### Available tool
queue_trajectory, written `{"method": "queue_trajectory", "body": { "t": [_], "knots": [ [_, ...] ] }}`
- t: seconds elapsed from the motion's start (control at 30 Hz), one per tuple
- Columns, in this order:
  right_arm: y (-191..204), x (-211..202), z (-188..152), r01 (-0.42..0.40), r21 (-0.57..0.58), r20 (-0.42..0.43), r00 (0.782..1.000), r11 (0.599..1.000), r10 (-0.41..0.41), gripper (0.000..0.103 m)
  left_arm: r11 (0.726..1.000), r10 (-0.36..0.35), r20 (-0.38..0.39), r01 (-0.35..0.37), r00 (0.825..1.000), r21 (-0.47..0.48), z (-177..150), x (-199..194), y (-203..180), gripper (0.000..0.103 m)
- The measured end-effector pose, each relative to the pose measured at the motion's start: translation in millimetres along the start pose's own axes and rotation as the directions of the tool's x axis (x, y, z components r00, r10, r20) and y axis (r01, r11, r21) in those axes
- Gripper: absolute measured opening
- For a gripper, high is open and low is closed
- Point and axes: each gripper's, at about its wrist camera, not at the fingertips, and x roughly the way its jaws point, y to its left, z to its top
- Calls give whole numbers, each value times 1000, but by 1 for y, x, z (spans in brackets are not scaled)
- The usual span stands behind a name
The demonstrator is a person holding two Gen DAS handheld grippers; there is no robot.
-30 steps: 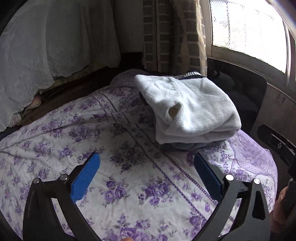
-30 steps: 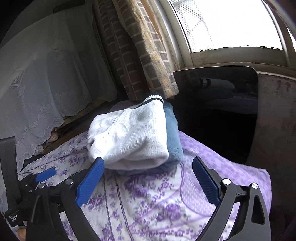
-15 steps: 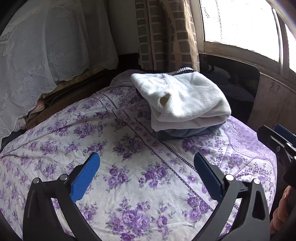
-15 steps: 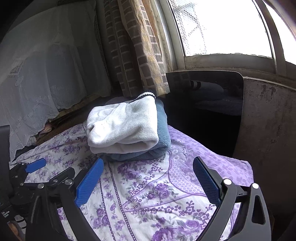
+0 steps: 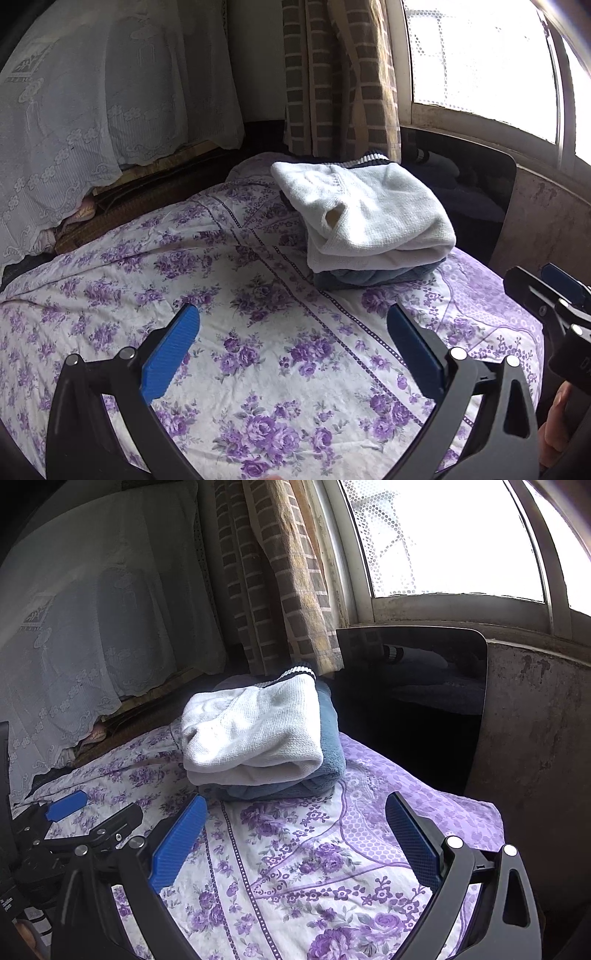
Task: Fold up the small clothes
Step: 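Open both grippers and withdraw from the stacked sweater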
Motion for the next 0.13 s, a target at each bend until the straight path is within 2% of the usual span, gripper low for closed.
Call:
{"method": "queue_trajectory", "body": {
  "t": [0.13],
  "knots": [
    [2,-1,2,-1,-5,7,1000,1000,1,98,1000,4,11,-4,1000,13,1,-3,-2,99]
  ]
}}
